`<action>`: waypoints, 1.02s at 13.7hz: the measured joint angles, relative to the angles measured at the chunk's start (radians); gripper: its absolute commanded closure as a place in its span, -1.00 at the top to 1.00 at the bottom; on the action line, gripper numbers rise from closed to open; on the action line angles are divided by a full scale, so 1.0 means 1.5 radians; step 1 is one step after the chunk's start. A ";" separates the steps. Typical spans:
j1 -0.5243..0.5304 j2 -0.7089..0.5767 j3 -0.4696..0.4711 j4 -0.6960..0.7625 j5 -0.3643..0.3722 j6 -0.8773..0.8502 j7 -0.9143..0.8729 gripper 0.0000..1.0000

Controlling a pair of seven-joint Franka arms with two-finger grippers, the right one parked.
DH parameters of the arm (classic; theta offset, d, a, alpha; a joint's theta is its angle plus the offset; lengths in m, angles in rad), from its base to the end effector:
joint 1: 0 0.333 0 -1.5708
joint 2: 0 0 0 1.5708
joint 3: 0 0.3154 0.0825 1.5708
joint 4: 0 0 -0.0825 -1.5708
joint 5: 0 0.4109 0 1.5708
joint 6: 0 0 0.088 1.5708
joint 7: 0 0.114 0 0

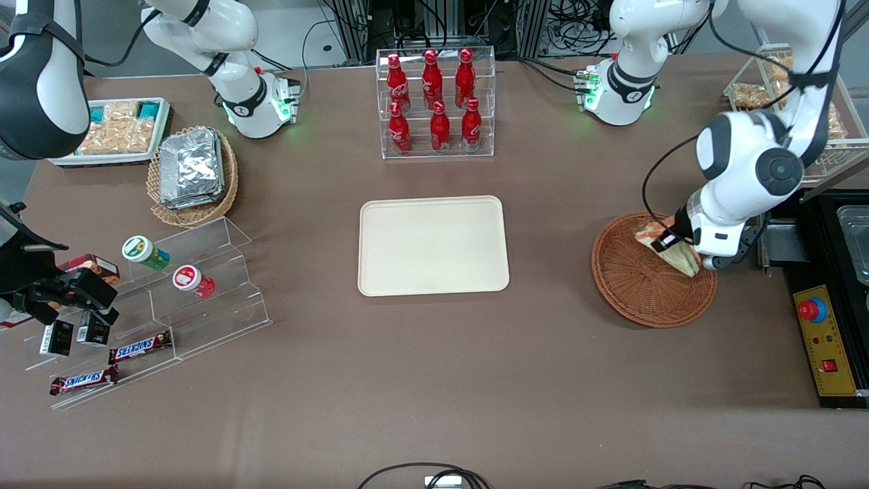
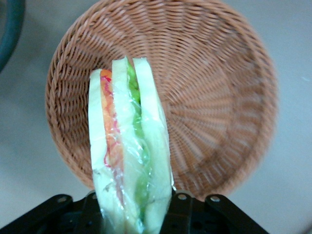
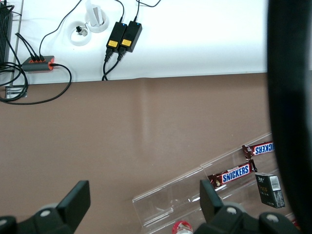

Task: Place sandwich from basket to tray
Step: 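Close the left gripper on the sandwich and lift it, then carry the held sandwich with the left gripper over the cream tray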

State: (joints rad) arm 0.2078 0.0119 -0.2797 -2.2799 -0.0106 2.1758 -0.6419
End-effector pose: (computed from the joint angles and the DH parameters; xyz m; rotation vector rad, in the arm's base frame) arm 0.5222 -0.0381 0.3149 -2.9791 -0.8831 0.1747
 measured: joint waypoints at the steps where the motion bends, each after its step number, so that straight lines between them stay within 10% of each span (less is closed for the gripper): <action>1: -0.001 -0.011 -0.029 0.036 0.001 -0.048 0.000 -1.00; 9: -0.014 0.026 -0.300 0.108 0.088 -0.019 -0.006 -1.00; 14: -0.099 0.119 -0.336 0.108 0.153 0.033 -0.017 -1.00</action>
State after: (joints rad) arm 0.0588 0.1909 -0.7843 -2.1175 0.2188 2.2259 -0.6680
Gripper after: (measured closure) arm 0.797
